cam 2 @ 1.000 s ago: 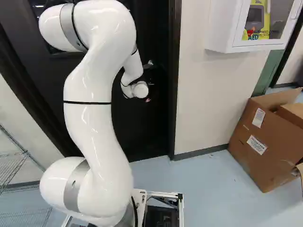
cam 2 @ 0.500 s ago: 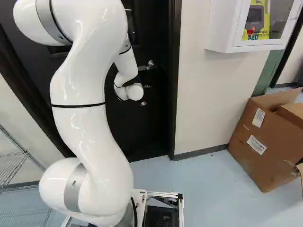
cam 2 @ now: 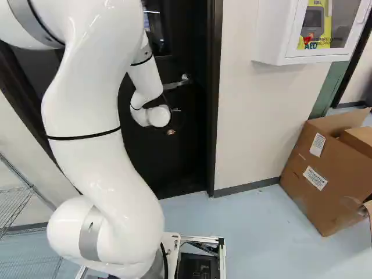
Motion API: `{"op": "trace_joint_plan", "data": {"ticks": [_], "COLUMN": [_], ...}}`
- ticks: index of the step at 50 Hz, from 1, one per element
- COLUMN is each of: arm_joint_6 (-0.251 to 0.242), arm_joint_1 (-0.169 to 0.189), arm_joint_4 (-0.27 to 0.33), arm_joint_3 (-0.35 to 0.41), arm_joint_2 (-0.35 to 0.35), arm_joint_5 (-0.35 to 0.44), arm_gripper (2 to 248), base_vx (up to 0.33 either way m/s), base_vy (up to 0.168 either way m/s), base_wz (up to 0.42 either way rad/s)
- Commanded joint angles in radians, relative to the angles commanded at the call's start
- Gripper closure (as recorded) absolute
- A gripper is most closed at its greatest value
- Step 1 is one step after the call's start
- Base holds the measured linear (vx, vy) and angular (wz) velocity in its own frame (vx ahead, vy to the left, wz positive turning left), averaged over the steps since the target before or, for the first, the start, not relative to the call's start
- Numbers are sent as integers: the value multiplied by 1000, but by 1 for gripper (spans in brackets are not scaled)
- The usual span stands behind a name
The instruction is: Open the door and move inside
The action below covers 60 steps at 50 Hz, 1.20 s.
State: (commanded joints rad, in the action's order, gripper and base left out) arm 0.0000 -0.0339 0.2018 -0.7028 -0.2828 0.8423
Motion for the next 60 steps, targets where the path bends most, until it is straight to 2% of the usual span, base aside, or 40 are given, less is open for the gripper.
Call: {"op": "trace_joint_plan", "data": {"ticks": [31,60], "arm_joint_6": [0,0], "arm_joint_1": [-41,-24], "arm_joint_4": [-85,-210], "arm_joint_3": [160,317], "arm_joint_2": [139,287], "arm_joint_5": [-20,-50], "arm_gripper": [3,3], "base_vx": [0,0], "base_vy": [0,0], "base_wz": [0,0]}}
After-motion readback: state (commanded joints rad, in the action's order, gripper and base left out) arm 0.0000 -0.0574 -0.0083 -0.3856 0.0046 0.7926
